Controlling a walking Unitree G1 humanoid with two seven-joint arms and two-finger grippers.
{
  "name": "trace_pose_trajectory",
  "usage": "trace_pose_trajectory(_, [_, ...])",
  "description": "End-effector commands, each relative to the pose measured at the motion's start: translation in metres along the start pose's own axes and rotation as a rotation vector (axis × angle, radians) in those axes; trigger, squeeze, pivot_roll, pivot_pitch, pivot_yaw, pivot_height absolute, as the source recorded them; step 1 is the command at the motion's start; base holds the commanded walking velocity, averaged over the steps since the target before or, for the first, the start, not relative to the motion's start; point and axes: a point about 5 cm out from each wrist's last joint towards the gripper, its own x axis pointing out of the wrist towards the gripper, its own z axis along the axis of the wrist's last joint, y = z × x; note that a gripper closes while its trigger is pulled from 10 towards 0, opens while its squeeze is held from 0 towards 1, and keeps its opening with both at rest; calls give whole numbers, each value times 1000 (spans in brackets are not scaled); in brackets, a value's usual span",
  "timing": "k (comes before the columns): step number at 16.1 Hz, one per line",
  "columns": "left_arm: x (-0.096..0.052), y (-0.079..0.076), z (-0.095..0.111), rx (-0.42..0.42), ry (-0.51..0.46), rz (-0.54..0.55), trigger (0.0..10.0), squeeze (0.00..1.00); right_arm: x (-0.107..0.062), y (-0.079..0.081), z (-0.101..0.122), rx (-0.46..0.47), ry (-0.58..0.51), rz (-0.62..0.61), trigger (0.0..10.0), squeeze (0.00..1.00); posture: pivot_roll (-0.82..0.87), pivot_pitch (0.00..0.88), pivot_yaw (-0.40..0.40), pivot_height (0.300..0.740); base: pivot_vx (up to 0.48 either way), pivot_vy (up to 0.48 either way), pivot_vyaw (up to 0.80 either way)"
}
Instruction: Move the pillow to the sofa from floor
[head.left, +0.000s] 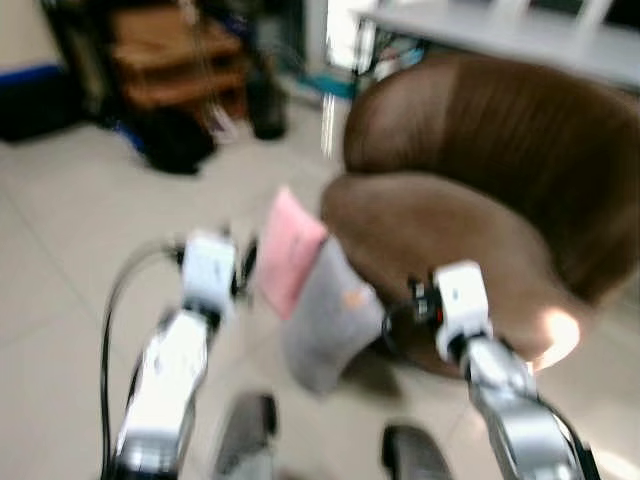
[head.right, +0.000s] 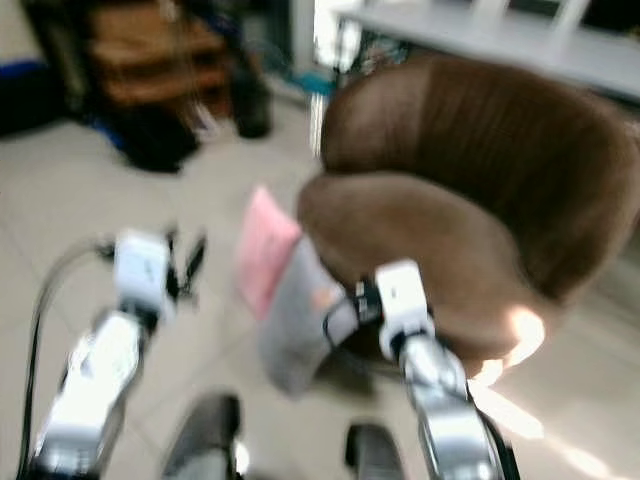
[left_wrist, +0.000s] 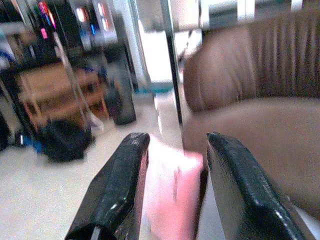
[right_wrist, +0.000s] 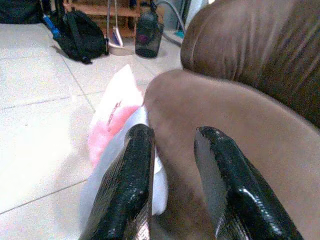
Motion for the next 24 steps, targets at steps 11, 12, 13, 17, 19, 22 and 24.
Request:
trace_pose_trajectory(11, [2,1,12,-6,-37,5,10000,0,-4,0,5,-41,8,-6,10000,0,-49,46,-19,610,315,0,0])
trace_pose_trajectory(12, [2,1,12,-6,-36,5,10000,0,-4,0,5,-42,8,-6,10000,0,-49,45,-18,610,341,0,0])
trace_pose_trajectory(13, [1,1,11,-4,-34,2,10000,0,-3,1,6,-48,7,-6,10000,0,-50,41,-17,610,341,0,0])
trace_pose_trajectory(17, [1,1,11,0,-34,-5,10000,0,-2,2,6,-57,9,-3,10000,0,-46,31,-16,610,344,0,0])
trace_pose_trajectory(19, [1,1,11,3,-35,-8,10000,0,-2,3,3,-62,13,-3,10000,0,-45,28,-16,610,343,0,503])
trace_pose_trajectory(22, [2,1,11,6,-36,-12,10000,0,-2,4,2,-65,15,-3,10000,0,-44,23,-15,610,347,0,548])
trace_pose_trajectory(24, [2,0,11,6,-37,-14,10000,0,-1,3,1,-64,16,-5,10000,0,-44,17,-14,610,343,0,525])
